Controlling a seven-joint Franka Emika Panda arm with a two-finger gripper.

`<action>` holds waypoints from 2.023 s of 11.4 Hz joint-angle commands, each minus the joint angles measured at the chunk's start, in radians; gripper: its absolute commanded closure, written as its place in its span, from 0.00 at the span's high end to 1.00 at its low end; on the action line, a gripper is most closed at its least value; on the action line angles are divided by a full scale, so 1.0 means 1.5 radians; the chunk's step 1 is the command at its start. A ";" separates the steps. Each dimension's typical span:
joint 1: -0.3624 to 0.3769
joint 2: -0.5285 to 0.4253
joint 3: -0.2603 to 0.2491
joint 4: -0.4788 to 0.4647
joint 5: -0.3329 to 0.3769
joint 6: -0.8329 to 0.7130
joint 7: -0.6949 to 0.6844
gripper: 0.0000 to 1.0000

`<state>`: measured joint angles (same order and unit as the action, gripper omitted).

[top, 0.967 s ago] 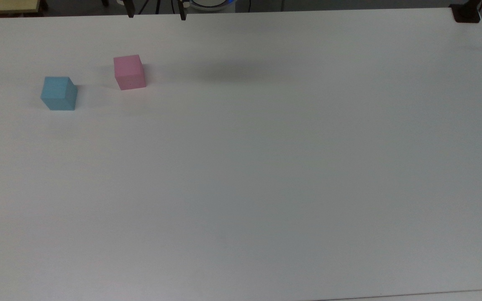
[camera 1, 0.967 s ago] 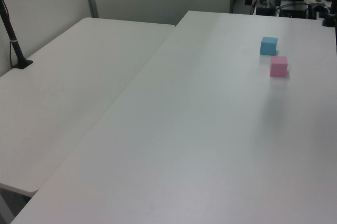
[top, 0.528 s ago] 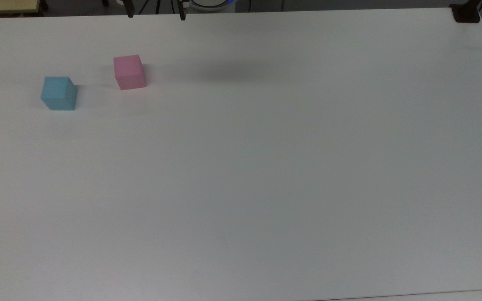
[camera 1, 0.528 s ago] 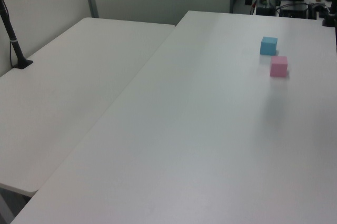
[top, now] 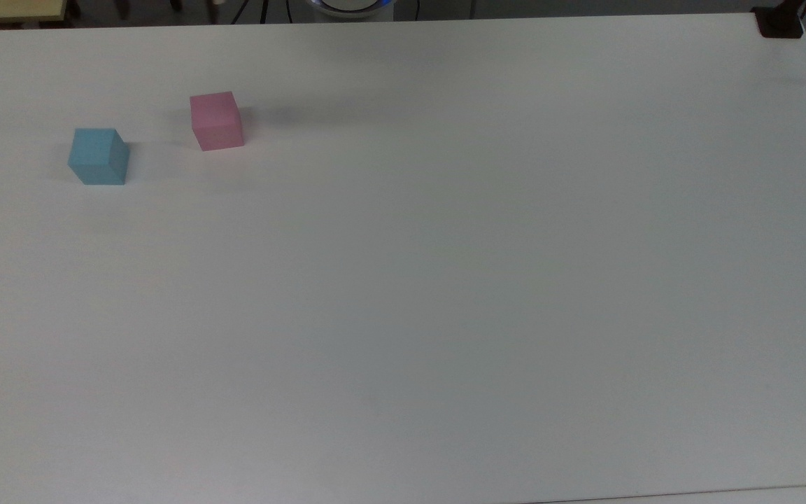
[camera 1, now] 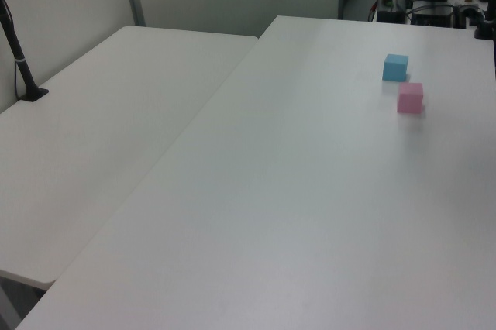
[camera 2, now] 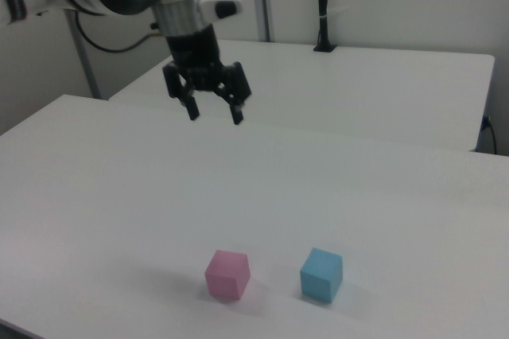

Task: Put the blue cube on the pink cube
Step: 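Move the open gripper down over the light-blue cube, then close the gripper on the light-blue cube and lift it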

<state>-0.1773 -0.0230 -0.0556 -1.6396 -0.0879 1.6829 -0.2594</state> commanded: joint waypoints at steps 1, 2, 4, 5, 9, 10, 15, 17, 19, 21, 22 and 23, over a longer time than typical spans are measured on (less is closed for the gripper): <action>-0.027 0.037 -0.038 -0.011 -0.060 0.001 -0.040 1.00; -0.035 0.064 -0.038 -0.013 -0.079 0.011 -0.041 1.00; -0.089 0.101 -0.042 -0.028 -0.073 0.091 -0.058 1.00; -0.118 0.109 -0.042 -0.043 -0.071 0.112 -0.092 1.00; -0.155 0.143 -0.042 -0.160 -0.070 0.307 -0.144 1.00; -0.158 0.162 -0.042 -0.170 -0.070 0.327 -0.143 1.00; -0.151 0.222 -0.038 -0.170 -0.070 0.341 -0.109 1.00; -0.150 0.233 -0.036 -0.170 -0.070 0.342 -0.082 0.93; -0.150 0.230 -0.035 -0.164 -0.069 0.331 -0.071 0.59; -0.150 0.186 -0.033 -0.152 -0.069 0.270 -0.079 0.55; -0.149 0.152 -0.032 -0.149 -0.058 0.231 -0.093 0.55; -0.148 0.126 -0.028 -0.146 -0.033 0.194 -0.131 0.55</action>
<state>-0.4095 0.2887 -0.1047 -1.8474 -0.1861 2.0962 -0.3907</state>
